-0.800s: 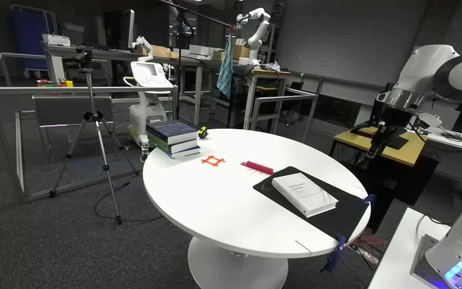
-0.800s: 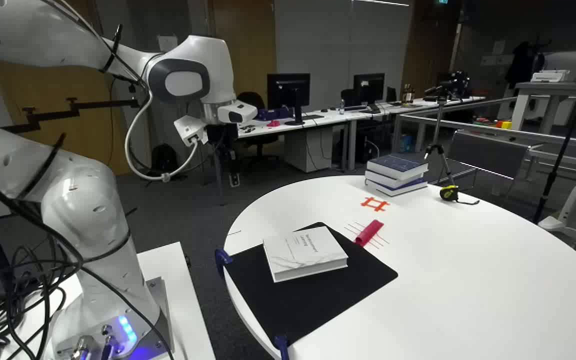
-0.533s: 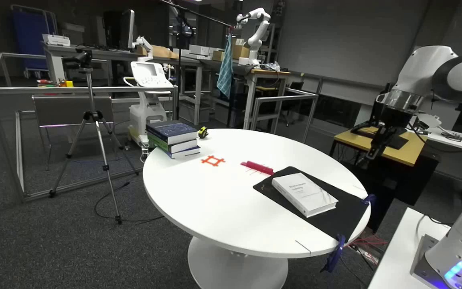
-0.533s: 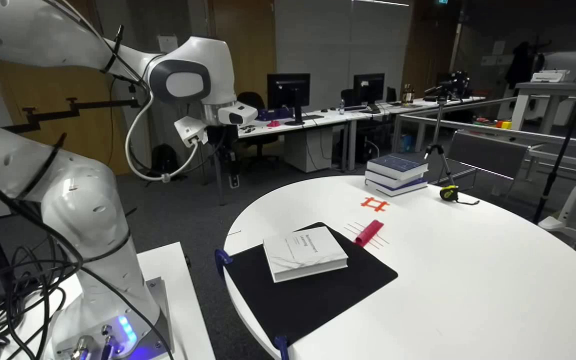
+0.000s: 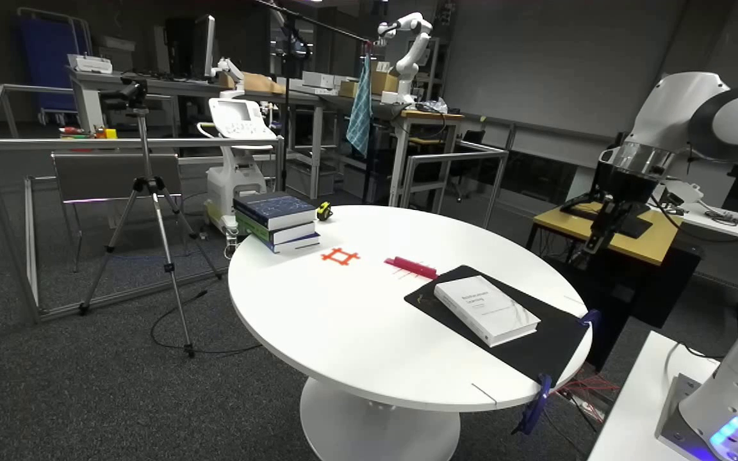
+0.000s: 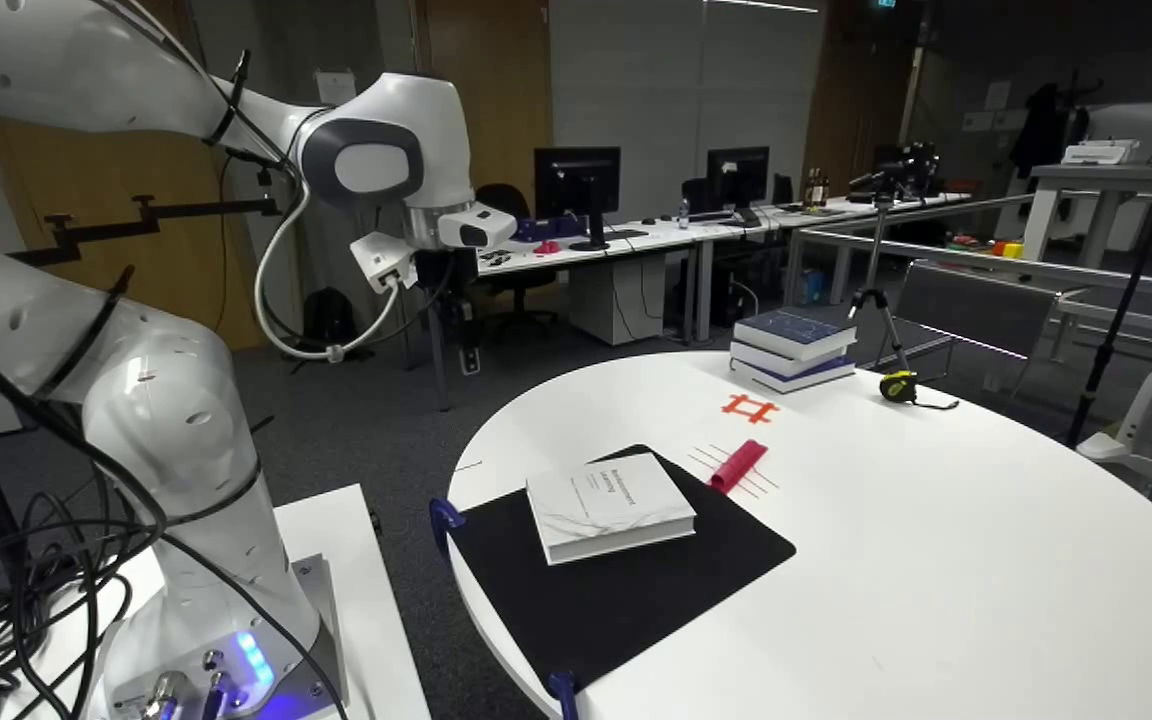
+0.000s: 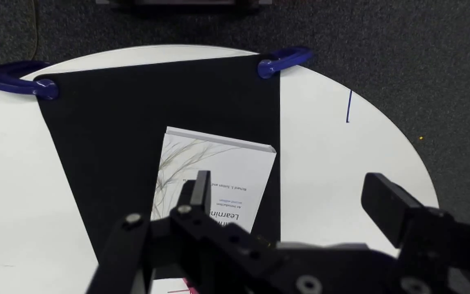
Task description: Straighten the book
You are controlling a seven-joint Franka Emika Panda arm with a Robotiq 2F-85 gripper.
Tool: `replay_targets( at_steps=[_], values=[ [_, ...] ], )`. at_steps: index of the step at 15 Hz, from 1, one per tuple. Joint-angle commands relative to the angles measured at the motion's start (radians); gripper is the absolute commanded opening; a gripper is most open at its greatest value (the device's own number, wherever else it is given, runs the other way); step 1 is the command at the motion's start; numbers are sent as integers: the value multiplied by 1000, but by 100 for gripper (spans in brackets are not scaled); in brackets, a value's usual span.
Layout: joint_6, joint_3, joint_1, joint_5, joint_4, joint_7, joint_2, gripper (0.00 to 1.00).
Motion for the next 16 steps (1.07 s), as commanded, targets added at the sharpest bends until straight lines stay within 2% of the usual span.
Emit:
replay_targets(
  at_steps=[1, 3, 6, 10, 16],
  values=[
    [75, 32, 38, 57, 4, 14, 40, 100],
    [134, 56, 71, 101, 5, 21, 74, 100],
    [300, 96, 115, 153, 5, 22, 159, 100],
    [520, 128, 157, 147, 5, 5, 319, 100],
    [640, 141, 160, 104, 34, 8, 579, 100]
  ],
)
